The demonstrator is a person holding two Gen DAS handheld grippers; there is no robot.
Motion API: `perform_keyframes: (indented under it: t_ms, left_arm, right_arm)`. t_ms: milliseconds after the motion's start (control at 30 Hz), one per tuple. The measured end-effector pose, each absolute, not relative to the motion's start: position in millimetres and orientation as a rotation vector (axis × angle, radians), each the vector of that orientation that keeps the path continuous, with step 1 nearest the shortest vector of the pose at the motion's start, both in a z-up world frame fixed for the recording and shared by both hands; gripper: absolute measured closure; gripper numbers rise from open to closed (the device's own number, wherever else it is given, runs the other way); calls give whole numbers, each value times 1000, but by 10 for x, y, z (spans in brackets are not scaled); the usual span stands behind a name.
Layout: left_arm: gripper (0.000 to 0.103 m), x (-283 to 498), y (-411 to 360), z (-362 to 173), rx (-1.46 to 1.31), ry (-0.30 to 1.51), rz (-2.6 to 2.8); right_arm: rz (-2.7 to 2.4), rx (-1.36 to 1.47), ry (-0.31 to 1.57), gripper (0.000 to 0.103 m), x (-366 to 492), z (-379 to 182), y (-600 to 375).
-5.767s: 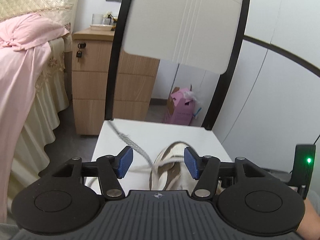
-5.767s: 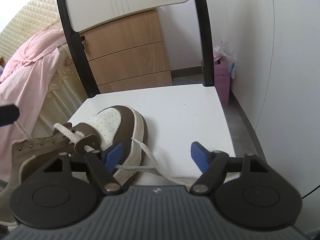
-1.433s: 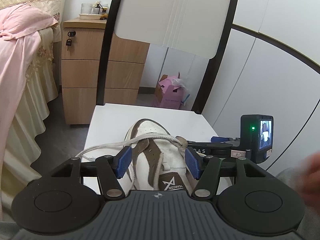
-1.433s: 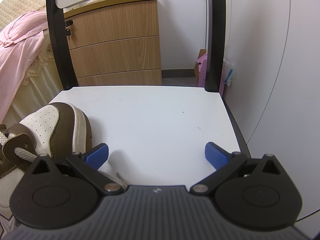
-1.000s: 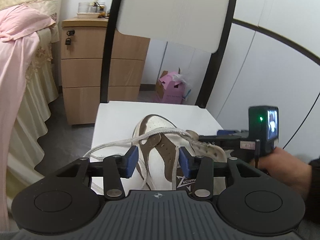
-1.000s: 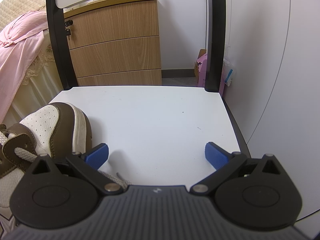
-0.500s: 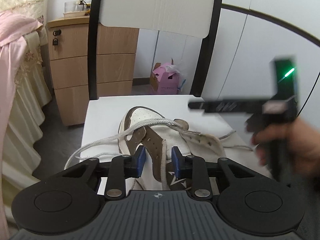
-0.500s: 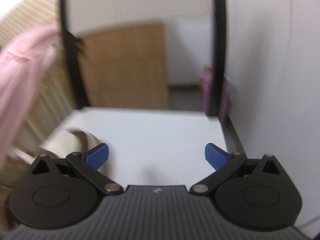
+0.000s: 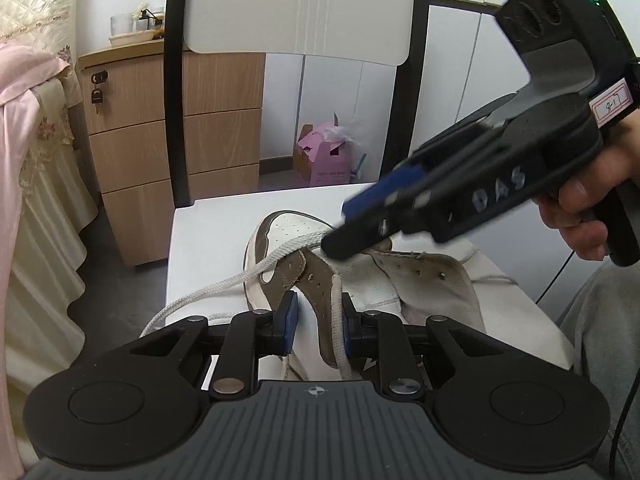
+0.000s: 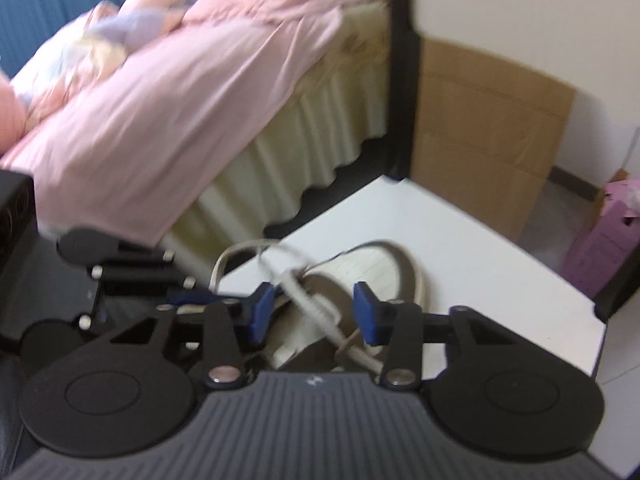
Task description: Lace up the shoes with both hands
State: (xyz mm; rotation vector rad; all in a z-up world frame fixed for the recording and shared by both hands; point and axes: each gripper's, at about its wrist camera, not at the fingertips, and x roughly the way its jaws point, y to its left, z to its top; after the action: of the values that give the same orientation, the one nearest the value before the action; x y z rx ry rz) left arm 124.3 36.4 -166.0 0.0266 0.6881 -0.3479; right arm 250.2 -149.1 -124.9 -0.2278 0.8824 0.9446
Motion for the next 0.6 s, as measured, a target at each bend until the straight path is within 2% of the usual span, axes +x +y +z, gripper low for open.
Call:
perform_keyframes:
  t_ms: [33, 133, 233, 300, 600]
  left_arm:
    - [79, 1251, 362, -1669, 35, 689, -345]
    - [79, 1269, 360, -1680, 38, 688, -356]
    - [79, 1274, 351, -1685, 48, 687, -362]
    - [79, 1278, 343, -1693, 57, 687, -365]
    - [79, 1261, 242, -1708, 134, 684, -371]
  right_arm:
    - [956, -244, 898, 64, 2514, -1272, -1458]
    - [905, -187, 934, 85, 2586, -1323, -1510]
    - [905, -134, 960, 85, 2594, -1402, -1535]
    - [912, -83, 970, 98, 2591, -1418, -1551]
    - [903, 46, 905, 101, 2479, -1297, -1547]
